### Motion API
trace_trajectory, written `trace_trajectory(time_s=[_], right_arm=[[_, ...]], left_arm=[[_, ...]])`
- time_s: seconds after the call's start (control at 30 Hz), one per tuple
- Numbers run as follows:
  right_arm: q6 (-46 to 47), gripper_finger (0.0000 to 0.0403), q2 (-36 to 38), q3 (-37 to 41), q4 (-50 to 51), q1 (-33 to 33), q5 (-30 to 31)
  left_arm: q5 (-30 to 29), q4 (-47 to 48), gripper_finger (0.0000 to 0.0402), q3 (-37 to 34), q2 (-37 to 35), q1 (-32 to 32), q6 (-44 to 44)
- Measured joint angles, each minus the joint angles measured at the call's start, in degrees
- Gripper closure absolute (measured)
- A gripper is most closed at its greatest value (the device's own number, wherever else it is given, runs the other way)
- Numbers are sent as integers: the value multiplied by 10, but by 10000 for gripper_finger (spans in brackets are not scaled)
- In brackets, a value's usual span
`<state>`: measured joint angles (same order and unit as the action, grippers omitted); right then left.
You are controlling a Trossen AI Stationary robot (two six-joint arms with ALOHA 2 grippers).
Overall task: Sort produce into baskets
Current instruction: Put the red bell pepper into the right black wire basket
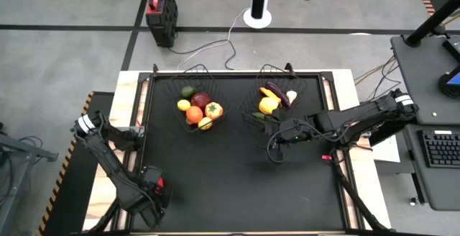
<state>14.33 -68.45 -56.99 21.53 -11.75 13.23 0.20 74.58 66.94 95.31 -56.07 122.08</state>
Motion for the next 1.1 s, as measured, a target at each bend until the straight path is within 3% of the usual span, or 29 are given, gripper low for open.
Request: trace_trajectory(time_s=[0.3,0.67,0.9,1.0,1.1], right_arm=[[1,129,0,0,0,0,0],[8,129,0,0,0,0,0],[12,129,0,0,0,0,0],[11,129,0,0,0,0,0],[7,129,0,0,0,-4,1]], left_arm=[[18,-51,52,-58,-2,0,2],[18,-53,97,-58,-1,0,-16],[13,-62,102,-41,1,0,-49],[-43,-57,103,-9,1,0,-78],[-154,-56,103,34,1,0,-120]])
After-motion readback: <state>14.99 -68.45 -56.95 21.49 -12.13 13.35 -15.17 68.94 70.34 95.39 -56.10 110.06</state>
